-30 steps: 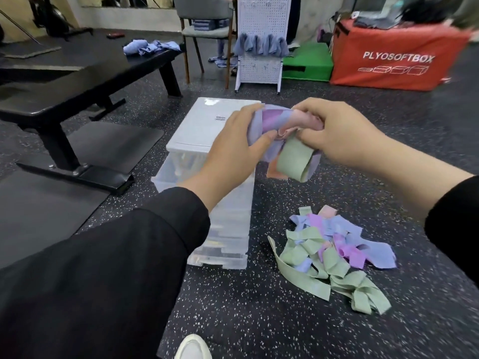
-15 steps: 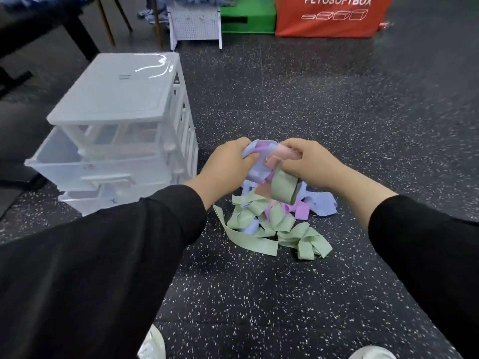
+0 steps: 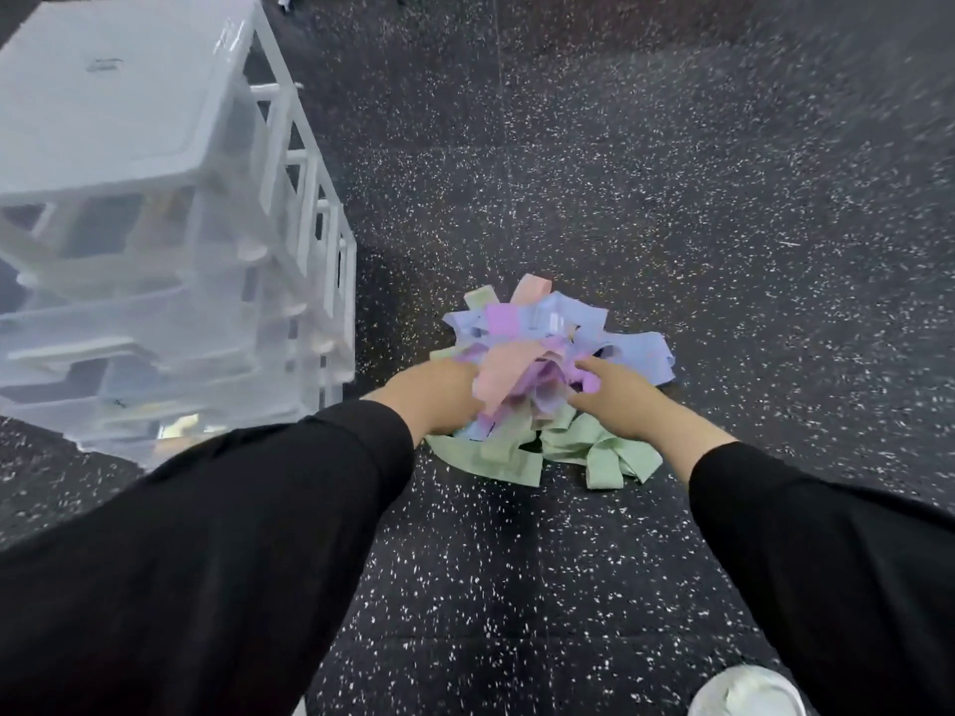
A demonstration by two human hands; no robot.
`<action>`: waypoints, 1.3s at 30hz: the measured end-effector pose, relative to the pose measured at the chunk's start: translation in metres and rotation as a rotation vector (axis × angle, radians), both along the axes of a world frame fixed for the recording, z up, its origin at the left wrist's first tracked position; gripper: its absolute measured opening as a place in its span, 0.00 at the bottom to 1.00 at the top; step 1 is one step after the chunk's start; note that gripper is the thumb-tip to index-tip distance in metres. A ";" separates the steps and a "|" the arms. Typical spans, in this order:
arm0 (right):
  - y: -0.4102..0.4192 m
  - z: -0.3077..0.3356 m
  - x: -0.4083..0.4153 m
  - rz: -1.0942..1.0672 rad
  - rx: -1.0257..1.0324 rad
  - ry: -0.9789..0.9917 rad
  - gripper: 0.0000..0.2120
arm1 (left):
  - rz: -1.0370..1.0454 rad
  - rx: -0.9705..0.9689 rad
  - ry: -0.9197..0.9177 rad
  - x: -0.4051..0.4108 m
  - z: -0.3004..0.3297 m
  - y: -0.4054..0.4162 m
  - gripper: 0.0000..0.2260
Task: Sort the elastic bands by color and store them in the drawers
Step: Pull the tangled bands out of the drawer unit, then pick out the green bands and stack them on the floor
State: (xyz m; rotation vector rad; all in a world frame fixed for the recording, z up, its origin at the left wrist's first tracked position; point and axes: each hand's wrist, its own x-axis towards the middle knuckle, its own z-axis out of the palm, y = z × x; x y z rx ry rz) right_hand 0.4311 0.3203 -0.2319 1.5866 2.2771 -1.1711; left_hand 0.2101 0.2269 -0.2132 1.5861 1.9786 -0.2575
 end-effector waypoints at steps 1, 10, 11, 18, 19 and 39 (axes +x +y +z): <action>0.000 -0.006 0.003 -0.004 -0.004 -0.019 0.25 | -0.044 -0.054 0.018 0.002 -0.010 0.000 0.19; 0.012 -0.066 0.026 -0.011 -0.016 -0.173 0.27 | -0.114 0.043 0.040 0.027 -0.064 0.007 0.17; 0.013 -0.072 0.029 -0.027 -0.017 -0.181 0.26 | -0.112 0.061 0.040 0.028 -0.067 0.008 0.16; 0.014 -0.102 0.052 -0.180 -0.072 -0.261 0.27 | -0.103 0.141 0.046 0.033 -0.078 0.015 0.11; 0.013 -0.104 0.054 -0.175 -0.089 -0.289 0.28 | -0.112 0.146 0.046 0.034 -0.079 0.016 0.11; 0.038 -0.029 0.020 -0.512 -0.064 0.172 0.09 | -0.046 0.229 -0.185 0.056 -0.029 0.018 0.17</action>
